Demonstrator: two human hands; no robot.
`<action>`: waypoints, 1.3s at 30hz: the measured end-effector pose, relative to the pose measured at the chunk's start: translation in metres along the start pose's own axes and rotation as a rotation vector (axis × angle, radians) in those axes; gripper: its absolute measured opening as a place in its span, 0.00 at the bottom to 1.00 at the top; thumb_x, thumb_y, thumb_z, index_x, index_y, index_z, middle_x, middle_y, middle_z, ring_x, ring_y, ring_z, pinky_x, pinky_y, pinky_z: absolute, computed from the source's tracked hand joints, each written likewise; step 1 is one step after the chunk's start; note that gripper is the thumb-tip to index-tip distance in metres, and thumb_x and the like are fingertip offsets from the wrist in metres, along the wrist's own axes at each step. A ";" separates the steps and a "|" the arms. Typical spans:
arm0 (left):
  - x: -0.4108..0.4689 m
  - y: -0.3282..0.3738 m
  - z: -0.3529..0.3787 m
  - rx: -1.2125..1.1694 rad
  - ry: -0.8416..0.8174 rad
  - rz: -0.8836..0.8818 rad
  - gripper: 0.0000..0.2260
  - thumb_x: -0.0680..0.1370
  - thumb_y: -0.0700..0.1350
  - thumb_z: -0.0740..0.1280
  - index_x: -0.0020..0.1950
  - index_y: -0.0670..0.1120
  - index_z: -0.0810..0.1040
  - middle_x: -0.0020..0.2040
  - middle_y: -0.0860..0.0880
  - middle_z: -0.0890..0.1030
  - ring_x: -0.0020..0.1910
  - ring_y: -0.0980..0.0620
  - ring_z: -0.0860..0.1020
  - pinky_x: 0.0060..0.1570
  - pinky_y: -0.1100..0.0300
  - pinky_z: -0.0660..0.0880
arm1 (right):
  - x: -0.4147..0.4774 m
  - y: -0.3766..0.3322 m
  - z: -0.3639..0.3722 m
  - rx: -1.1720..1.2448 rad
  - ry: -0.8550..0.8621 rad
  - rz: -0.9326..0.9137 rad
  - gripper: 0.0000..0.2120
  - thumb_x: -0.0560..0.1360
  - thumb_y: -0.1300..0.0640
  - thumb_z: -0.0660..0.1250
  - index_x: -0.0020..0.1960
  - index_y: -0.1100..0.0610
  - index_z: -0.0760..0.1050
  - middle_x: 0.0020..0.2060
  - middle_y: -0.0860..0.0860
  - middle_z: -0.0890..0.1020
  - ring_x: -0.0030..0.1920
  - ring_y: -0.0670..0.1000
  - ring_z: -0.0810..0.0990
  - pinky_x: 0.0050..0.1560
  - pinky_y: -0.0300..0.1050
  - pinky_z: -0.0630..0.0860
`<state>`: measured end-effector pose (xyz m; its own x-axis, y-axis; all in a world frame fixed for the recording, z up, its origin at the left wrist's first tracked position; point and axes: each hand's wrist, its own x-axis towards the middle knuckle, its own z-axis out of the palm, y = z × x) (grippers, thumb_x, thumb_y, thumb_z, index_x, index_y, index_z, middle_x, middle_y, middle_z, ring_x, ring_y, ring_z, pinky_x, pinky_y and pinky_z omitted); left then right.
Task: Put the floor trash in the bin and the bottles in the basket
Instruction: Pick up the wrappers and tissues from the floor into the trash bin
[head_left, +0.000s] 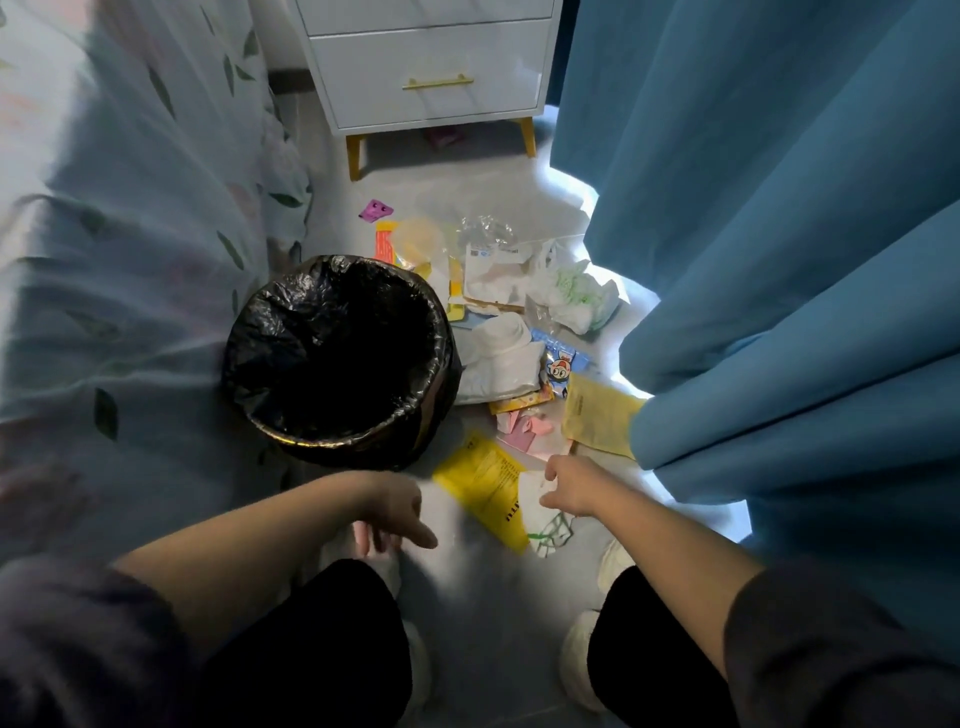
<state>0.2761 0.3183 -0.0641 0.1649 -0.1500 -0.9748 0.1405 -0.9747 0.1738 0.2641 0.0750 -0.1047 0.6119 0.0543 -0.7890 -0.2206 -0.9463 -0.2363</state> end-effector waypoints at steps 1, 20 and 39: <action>0.017 0.011 0.000 0.074 0.121 0.003 0.21 0.75 0.55 0.69 0.56 0.38 0.77 0.46 0.45 0.81 0.48 0.44 0.82 0.37 0.57 0.79 | 0.004 0.005 0.004 -0.016 0.012 0.018 0.23 0.75 0.53 0.68 0.66 0.62 0.69 0.62 0.59 0.75 0.60 0.58 0.75 0.53 0.46 0.74; 0.195 0.033 0.015 -0.432 0.504 -0.257 0.23 0.74 0.55 0.67 0.65 0.45 0.72 0.63 0.42 0.76 0.64 0.42 0.74 0.59 0.55 0.71 | 0.107 0.034 0.082 0.175 0.205 0.505 0.48 0.64 0.43 0.77 0.73 0.59 0.54 0.68 0.59 0.65 0.66 0.58 0.70 0.61 0.47 0.71; -0.033 0.054 -0.071 -0.293 0.882 0.414 0.07 0.72 0.38 0.66 0.43 0.50 0.76 0.38 0.50 0.79 0.40 0.49 0.78 0.40 0.60 0.72 | -0.004 -0.005 -0.114 1.018 -0.103 -0.169 0.01 0.77 0.61 0.66 0.47 0.58 0.75 0.30 0.49 0.78 0.26 0.44 0.75 0.25 0.35 0.71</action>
<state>0.3476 0.2820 -0.0120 0.8993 -0.1755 -0.4007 0.1231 -0.7775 0.6167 0.3487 0.0436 -0.0356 0.6373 0.2339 -0.7343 -0.7046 -0.2090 -0.6781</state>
